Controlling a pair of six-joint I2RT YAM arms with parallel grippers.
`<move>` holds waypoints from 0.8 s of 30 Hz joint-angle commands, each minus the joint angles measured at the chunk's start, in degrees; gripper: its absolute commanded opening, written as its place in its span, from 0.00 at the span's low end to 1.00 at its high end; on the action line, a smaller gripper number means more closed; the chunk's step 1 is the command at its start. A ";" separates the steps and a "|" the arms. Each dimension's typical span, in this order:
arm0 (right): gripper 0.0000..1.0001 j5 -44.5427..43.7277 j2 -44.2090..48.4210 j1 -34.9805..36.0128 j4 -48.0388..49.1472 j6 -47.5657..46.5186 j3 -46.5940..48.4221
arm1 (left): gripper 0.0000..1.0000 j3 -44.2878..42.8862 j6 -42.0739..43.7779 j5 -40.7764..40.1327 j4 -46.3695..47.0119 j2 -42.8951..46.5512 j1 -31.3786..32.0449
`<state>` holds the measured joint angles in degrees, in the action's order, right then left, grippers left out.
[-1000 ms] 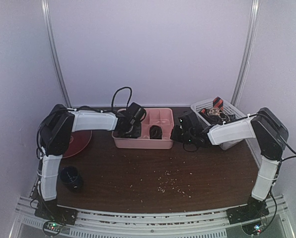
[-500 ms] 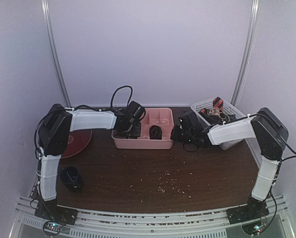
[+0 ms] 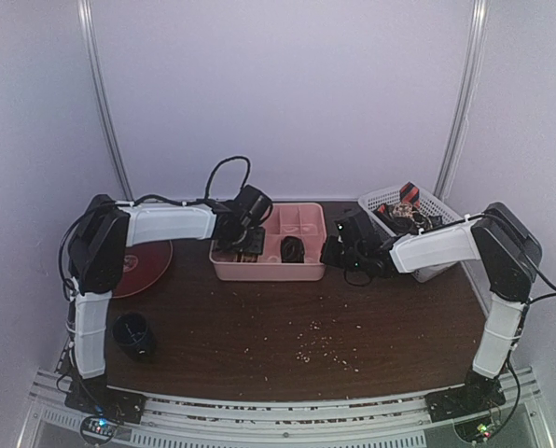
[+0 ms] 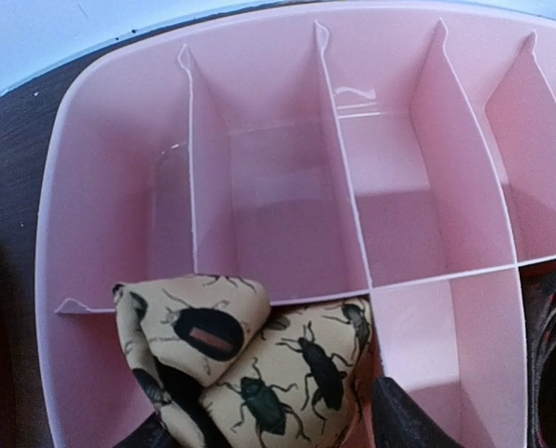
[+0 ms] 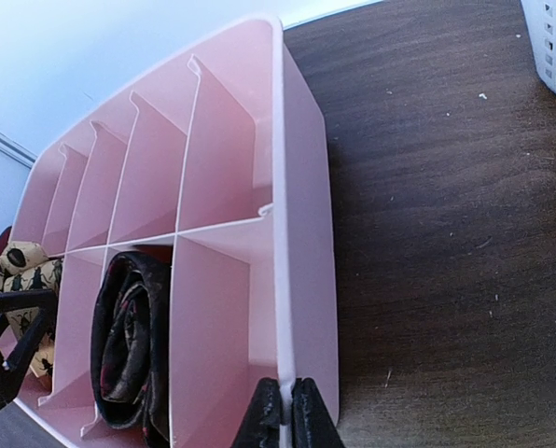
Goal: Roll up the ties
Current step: Adjust the tie in the storage box.
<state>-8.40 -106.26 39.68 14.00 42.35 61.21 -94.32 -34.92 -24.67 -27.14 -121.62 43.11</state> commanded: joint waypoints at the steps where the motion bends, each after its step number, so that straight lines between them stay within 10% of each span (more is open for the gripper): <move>1: 0.00 4.20 -0.71 0.89 -4.19 -1.61 -1.62 | 0.62 -1.96 2.57 -0.48 2.03 2.34 0.13; 24: 0.00 4.04 -0.27 0.84 -4.64 -1.74 -1.36 | 0.56 -1.77 7.34 -4.61 3.05 4.34 0.14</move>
<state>-8.19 -106.26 39.68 14.00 41.71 61.21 -96.14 -28.45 -27.38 -26.37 -119.87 43.09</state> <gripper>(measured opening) 0.036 0.577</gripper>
